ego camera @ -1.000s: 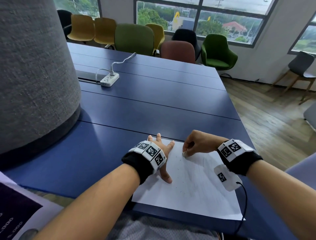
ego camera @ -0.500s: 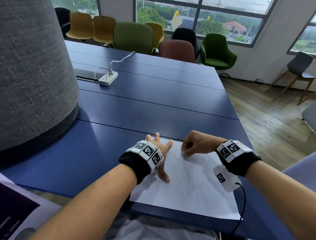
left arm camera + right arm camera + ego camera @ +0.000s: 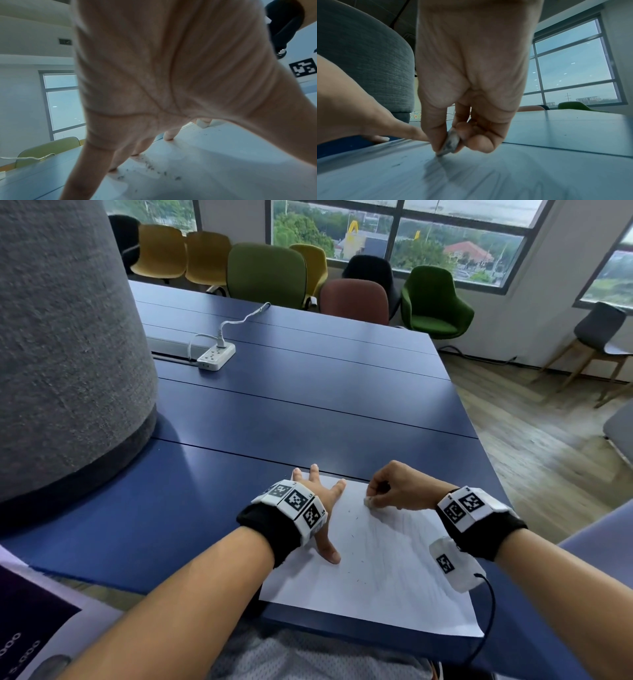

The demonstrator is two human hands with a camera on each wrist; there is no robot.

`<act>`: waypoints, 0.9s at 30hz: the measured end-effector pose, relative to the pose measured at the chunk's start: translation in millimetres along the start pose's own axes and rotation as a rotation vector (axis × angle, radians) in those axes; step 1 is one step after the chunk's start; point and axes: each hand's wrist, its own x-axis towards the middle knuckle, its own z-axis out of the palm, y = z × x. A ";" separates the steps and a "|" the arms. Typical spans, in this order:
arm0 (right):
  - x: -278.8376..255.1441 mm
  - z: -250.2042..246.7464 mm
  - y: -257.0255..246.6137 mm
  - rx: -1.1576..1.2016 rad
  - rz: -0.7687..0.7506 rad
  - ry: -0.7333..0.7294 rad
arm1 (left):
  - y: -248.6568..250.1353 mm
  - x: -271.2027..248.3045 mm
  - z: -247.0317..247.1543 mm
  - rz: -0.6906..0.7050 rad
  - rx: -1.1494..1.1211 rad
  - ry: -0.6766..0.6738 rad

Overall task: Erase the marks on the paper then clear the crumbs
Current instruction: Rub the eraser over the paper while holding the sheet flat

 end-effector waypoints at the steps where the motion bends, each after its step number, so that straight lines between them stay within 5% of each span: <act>1: -1.9 0.9 0.0 0.014 -0.006 -0.057 | 0.1 -0.1 -0.2 -0.002 0.003 -0.001; 4: -6.5 -0.1 -4.2 -0.011 -0.021 -0.186 | 1.1 -2.2 -0.9 -0.012 0.014 -0.006; 8: -7.8 3.7 -3.4 0.065 -0.006 0.033 | 1.1 -2.0 -1.0 -0.002 0.010 -0.002; 12: -21.4 10.3 -11.0 0.045 -0.039 -0.196 | 1.5 -2.7 -2.1 -0.009 0.012 -0.014; 17: -19.8 12.1 -7.4 0.115 -0.012 0.016 | 1.2 -1.3 -1.3 -0.004 0.010 -0.008; 21: -31.1 13.1 -16.0 0.061 -0.047 -0.206 | 0.9 -1.4 -1.9 -0.007 0.007 -0.014; 25: -28.1 13.6 -13.0 0.043 -0.031 -0.014 | -0.3 0.9 -0.1 0.000 0.010 -0.006; 27: -33.8 17.7 -14.8 0.039 -0.060 -0.060 | -0.2 1.1 -0.1 0.000 0.015 -0.007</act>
